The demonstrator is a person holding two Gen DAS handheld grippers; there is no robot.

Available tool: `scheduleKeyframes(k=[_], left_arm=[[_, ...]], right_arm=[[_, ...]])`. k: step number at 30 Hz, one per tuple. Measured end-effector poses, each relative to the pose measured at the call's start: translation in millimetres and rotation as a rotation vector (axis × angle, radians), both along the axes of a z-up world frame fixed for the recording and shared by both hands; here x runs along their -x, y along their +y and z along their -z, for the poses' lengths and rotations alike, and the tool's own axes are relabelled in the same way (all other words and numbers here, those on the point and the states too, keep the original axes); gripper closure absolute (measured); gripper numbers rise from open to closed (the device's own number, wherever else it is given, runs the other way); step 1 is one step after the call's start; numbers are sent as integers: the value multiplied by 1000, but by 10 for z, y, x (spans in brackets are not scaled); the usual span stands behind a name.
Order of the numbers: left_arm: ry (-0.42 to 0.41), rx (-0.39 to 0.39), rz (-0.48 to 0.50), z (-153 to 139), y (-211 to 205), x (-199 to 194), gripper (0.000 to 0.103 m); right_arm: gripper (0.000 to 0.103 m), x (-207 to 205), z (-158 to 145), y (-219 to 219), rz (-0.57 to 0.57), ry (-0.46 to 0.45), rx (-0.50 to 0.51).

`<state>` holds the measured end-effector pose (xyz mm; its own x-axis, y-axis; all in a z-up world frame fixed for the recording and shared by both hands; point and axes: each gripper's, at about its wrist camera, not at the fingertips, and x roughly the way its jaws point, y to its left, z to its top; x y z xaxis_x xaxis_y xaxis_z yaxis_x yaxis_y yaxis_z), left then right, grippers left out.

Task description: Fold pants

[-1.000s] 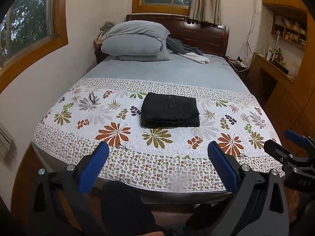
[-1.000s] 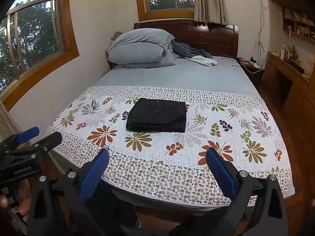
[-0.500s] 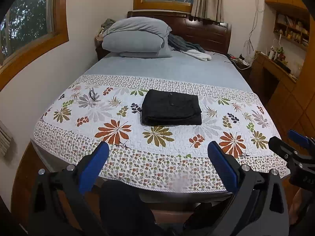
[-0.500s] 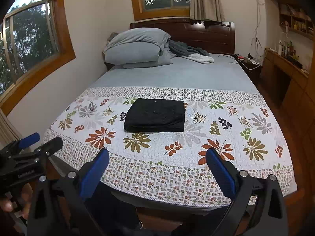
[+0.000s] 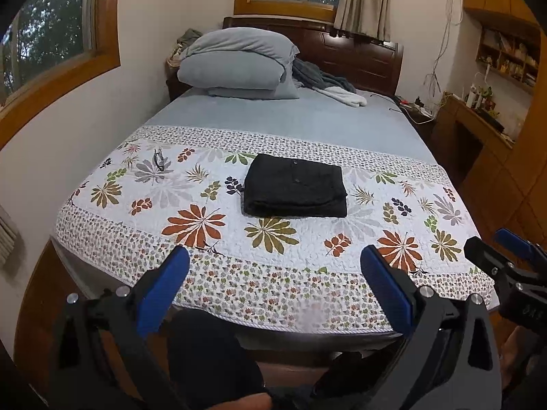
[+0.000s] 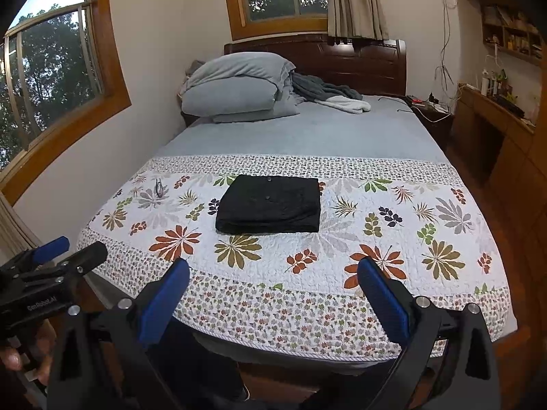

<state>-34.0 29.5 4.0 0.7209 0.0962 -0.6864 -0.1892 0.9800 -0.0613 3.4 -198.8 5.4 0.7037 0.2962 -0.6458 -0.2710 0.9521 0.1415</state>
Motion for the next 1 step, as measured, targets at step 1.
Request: scheduleKeyframes(k=[1], left_arm=[[-2, -1, 1, -3, 2, 10, 3]], right_arm=[[4, 2, 0, -1, 0, -1, -1]])
